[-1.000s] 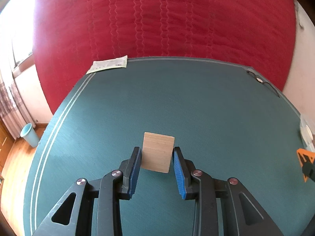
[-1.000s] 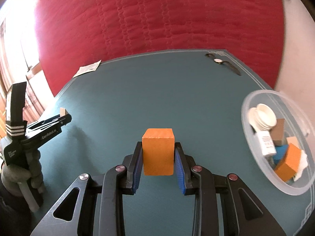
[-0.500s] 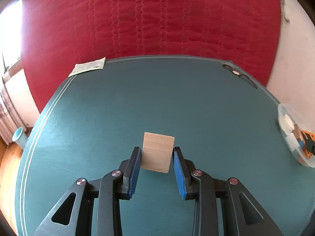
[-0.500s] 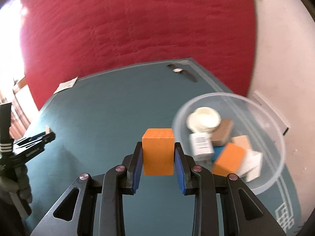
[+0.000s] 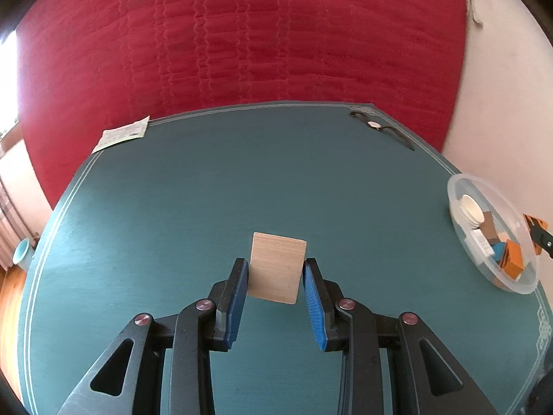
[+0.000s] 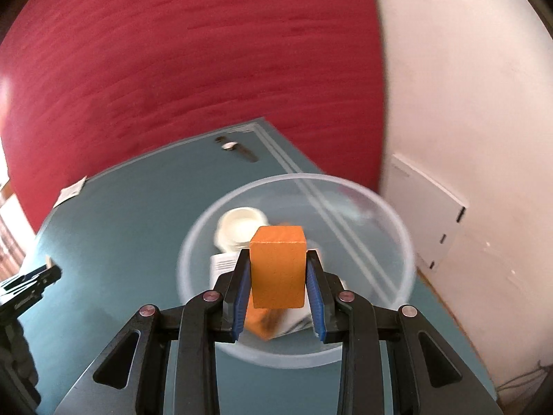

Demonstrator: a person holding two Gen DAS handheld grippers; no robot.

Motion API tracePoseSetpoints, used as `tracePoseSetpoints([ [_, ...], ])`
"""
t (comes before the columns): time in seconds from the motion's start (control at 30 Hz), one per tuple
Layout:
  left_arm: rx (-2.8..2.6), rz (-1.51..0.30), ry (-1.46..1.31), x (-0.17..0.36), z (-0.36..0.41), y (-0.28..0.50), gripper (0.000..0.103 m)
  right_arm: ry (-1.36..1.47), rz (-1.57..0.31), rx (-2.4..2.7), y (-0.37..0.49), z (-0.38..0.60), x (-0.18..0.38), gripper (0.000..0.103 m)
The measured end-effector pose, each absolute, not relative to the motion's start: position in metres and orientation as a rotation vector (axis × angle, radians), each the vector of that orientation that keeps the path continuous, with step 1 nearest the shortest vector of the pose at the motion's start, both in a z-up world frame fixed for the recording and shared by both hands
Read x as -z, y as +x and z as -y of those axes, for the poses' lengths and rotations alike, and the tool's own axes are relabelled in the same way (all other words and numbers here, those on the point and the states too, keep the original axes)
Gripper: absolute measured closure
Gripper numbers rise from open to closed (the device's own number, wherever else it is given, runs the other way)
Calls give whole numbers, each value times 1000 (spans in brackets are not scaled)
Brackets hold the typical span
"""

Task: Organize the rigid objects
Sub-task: 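Drop the orange block into the clear bowl with the right tool while the left holds the beige block, then carry the beige block into the clear bowl and open the left tool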

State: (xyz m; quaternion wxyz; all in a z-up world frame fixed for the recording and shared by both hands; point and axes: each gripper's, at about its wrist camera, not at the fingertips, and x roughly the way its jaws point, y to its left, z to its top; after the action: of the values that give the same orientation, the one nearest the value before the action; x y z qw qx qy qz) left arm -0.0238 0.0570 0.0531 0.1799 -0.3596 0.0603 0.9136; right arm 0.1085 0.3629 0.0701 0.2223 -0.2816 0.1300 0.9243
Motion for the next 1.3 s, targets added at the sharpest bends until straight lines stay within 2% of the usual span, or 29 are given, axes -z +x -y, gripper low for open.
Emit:
tracePoseSetpoints([
  [0.4, -2539, -213, -998, -59, -97, -14, 69, -771, -355, -2467, 117, -412, -53, 71],
  [0.47, -2530, -219, -995, -60, -105, -12, 69, -779, -386, -2466, 119, -419, -50, 60],
  [0.6, -2508, -237, -986, -61, -120, -8, 69, -742, -399, -2463, 128, -422, -50, 53],
  [0.73, -2475, -247, -981, -63, -137, -4, 69, -664, -402, -2441, 141, -426, -52, 37],
  [1.3, -2305, -263, -940, -69, -212, 7, 69, -652, -413, -2420, 151, -435, -45, 36],
])
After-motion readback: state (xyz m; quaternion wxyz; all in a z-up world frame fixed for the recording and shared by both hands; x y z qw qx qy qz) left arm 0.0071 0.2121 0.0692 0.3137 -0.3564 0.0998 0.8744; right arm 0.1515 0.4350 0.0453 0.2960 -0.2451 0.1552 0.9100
